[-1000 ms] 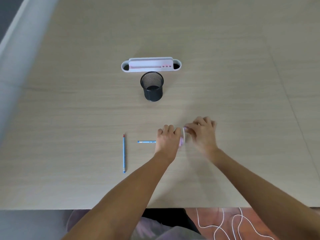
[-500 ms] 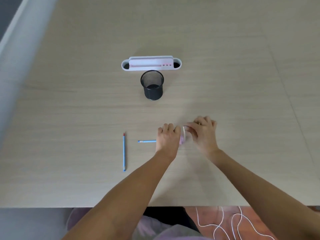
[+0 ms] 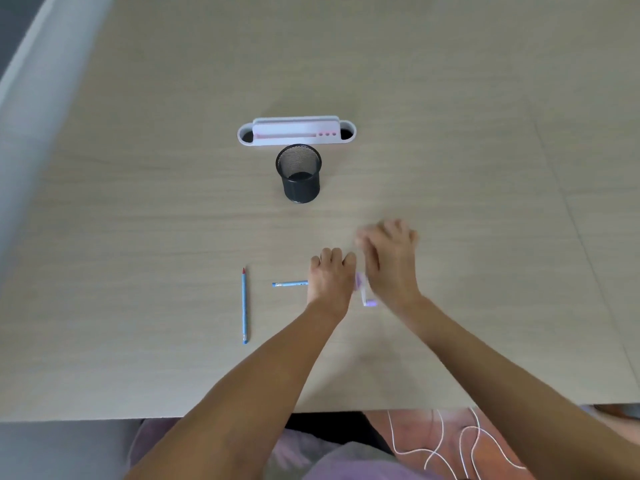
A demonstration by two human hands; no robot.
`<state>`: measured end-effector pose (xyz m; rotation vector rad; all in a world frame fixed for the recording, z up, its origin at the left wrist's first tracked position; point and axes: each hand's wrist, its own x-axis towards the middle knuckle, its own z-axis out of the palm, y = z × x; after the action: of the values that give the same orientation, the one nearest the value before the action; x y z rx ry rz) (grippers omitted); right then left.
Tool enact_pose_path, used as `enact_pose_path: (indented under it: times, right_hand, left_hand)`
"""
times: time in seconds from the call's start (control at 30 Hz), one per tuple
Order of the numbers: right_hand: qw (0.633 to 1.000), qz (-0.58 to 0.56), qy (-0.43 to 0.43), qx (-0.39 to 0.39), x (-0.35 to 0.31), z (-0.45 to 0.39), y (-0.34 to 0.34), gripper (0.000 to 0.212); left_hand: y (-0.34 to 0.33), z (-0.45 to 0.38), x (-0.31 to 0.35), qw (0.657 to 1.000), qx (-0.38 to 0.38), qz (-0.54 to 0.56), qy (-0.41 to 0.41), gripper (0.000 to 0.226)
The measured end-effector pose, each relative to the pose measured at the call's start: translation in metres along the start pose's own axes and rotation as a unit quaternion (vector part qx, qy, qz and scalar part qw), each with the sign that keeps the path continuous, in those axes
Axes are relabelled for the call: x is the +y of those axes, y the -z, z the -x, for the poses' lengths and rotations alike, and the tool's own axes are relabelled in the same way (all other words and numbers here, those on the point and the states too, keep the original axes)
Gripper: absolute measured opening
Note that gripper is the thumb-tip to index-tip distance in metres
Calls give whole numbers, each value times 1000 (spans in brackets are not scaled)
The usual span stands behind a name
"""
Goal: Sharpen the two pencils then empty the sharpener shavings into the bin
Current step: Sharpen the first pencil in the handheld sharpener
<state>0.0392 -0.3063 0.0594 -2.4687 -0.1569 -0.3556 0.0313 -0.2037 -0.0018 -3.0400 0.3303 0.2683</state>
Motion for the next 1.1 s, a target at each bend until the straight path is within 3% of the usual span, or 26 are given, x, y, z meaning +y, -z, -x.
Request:
enact_pose_path:
  times: [0.07,0.13,0.23,0.33,0.47,0.6,0.67,0.73,0.8,0.87,0.97,1.07,1.1]
  right_hand:
    - [996,8,-93,-12,16,-24,-9,19]
    - [982,50,-147,-109,46,-11,-17,19]
    - [939,33,-135,-315,67,39,-14,28]
    - [911,-36,-98,-399,61,59,-6,33]
    - [918,-50,-49,-391,56,60,3,37]
    - [954,-48,25,-294,57,29,7,24]
    - [961,-8,23,-277,64,4,-4,24]
    - [942,61,-3,-330,68,-17,-19,20]
    - [895,166,-30,-413,69,-23,-32,8]
    - [860,240,-32,-449,64,-12,-40,15]
    - [857,242,-49,-452,61,19,-40,25]
    - [875,152,-62,-455,66,52,-24,10]
    - [884,103,-69,-450,65,57,-16,18]
  left_hand:
    - [-6,-3,-2,1000,17,-11,3,47]
    - [-6,-3,-3,1000,11,-16,1,53]
    - [-6,-3,-1,1000,8,-14,9,55]
    - [-6,-3,-2,1000,19,-12,7,54]
    - [-7,-3,-2,999,33,-23,-4,52]
    - [-7,-1,-4,999,21,-13,-22,48]
    - [-7,-1,-4,1000,11,-11,-23,55]
    - [-5,-3,-4,1000,9,-17,-6,58]
    - [-6,-4,-3,1000,19,-11,2,57]
    - [-7,-3,-2,1000,13,-16,8,58]
    - [-5,-2,1,1000,17,-16,15,58]
    - [-2,-2,2,999,15,-42,13,56]
    - [-2,-3,1,999,16,-46,13,56]
